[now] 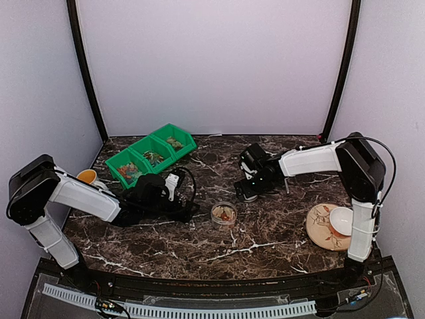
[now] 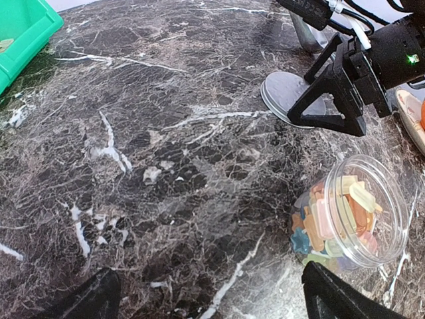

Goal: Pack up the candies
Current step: Pick up the bottle lid from the center of the board, then hold the packing bottle at the center of the board, then place the bottle lid on the packing bottle, then rotate the bottle lid from the packing bottle.

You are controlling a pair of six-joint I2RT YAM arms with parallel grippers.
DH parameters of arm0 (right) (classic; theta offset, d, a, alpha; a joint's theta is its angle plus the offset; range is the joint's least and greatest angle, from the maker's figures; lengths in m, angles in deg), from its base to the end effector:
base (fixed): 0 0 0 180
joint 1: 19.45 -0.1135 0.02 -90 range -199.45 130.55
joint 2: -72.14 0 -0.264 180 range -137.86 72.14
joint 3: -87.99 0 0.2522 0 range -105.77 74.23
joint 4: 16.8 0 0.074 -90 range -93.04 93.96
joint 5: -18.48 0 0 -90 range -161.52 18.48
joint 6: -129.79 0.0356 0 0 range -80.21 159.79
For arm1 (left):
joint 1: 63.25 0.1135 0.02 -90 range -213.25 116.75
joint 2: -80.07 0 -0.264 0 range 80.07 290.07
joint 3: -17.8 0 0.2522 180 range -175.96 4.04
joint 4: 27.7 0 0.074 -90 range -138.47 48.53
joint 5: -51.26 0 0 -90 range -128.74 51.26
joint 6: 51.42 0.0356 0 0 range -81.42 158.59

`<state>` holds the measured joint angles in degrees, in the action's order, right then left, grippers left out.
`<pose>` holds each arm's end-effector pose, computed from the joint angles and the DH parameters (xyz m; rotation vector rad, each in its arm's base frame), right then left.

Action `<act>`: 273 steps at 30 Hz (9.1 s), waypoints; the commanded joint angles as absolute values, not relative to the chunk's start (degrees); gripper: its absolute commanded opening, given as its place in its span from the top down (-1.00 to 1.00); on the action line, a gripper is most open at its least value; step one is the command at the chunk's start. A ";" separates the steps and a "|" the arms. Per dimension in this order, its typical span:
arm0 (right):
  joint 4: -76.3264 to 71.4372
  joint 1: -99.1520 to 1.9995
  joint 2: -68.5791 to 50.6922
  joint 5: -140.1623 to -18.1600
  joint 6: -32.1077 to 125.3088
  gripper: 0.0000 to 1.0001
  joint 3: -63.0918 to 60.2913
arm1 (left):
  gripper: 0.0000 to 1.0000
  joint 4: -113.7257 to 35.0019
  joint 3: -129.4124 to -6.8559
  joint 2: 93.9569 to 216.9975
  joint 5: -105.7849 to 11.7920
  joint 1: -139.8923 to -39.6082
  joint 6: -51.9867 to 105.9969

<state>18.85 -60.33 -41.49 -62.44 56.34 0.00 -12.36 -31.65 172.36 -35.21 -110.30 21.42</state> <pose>0.3104 0.2612 0.1505 -0.5009 2.5768 0.1399 0.2146 -0.2273 0.1552 0.5060 2.0486 -0.6253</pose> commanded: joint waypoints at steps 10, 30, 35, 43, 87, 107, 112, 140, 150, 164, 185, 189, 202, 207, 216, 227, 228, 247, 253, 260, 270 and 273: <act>17.18 -60.82 -42.89 -62.20 56.24 -0.73 -1.79 | -0.96 -12.20 -33.32 173.23 -36.49 -109.74 20.92; 20.74 -60.80 -34.41 -59.39 53.74 -0.72 -1.70 | -0.98 -8.42 -31.12 173.76 -37.45 -109.33 22.48; 23.08 -60.85 -29.62 -58.31 52.87 -0.73 -1.21 | -0.98 -0.86 -27.07 173.79 -39.78 -108.87 25.69; 25.58 -60.85 -22.22 -58.02 51.65 -0.73 -0.03 | -0.98 18.20 -20.84 180.29 -51.97 -108.87 29.83; 31.64 -67.89 -5.04 -71.42 45.43 -0.72 12.34 | -0.53 13.03 -41.48 205.37 -72.05 -116.71 50.21; 29.05 -76.92 -9.94 -73.42 43.68 -0.72 15.84 | -0.55 18.00 -40.62 207.29 -69.89 -117.13 47.11; 26.71 -76.98 -11.72 -72.58 42.81 -0.73 16.02 | -0.55 18.38 -40.44 207.25 -70.24 -117.13 47.13; 19.13 -77.14 -15.70 -74.87 40.05 -0.74 19.24 | -0.66 17.44 -40.87 207.33 -70.68 -117.13 47.11; 19.54 -77.28 -16.02 -74.87 40.15 -0.73 19.50 | -0.68 17.06 -41.14 207.43 -69.85 -117.13 46.85; 16.31 -77.62 -15.87 -74.10 41.85 -0.73 22.15 | -0.67 17.05 -41.22 207.58 -69.94 -117.08 46.67; 8.85 -77.72 -12.76 -71.58 47.17 -0.72 27.07 | -0.94 18.73 -42.46 209.08 -70.87 -117.14 42.79; 9.44 -77.81 -12.61 -71.15 47.19 -0.72 26.61 | -0.86 16.83 -43.22 209.09 -71.12 -117.13 43.57; 3.71 -78.85 -11.77 -68.98 47.81 -0.72 31.36 | -0.70 18.59 -42.54 209.51 -71.97 -117.12 43.54; 1.48 -78.95 -11.12 -69.99 46.67 -0.72 33.23 | -0.67 18.67 -42.56 209.48 -75.35 -116.96 44.24; 3.05 -78.95 -10.82 -71.71 43.26 -0.70 33.28 | -0.59 17.42 -43.36 209.04 -85.44 -113.40 42.11; 0.10 -78.95 -12.04 -68.72 43.67 -0.72 33.88 | -0.63 17.58 -42.33 208.17 -78.49 -113.17 41.22; -0.24 -78.95 -12.59 -68.51 44.16 -0.72 33.96 | -0.63 18.55 -41.90 208.13 -77.34 -113.19 40.88; -2.48 -79.45 -12.79 -59.24 58.15 -0.74 33.98 | -0.64 19.97 -40.61 207.90 -61.44 -115.64 40.59; -0.89 -79.82 -13.28 -58.06 58.77 -0.76 32.33 | -0.64 20.05 -40.61 207.92 -60.97 -115.78 40.55; -0.41 -80.09 -12.32 -59.47 58.43 -0.80 32.19 | -0.64 20.24 -40.52 207.89 -60.88 -115.72 40.76; 1.45 -80.09 -5.41 -67.05 51.31 -0.95 35.50 | -0.65 19.97 -40.53 207.74 -62.13 -115.64 41.60; 1.78 -80.05 -2.44 -65.12 49.66 -0.95 35.56 | -0.65 19.61 -40.46 207.56 -63.37 -115.64 42.36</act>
<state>1.54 -79.68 -6.12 -65.37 53.20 35.06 27.90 -42.23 207.01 -62.68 -116.02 43.12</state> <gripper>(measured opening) 0.976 0.829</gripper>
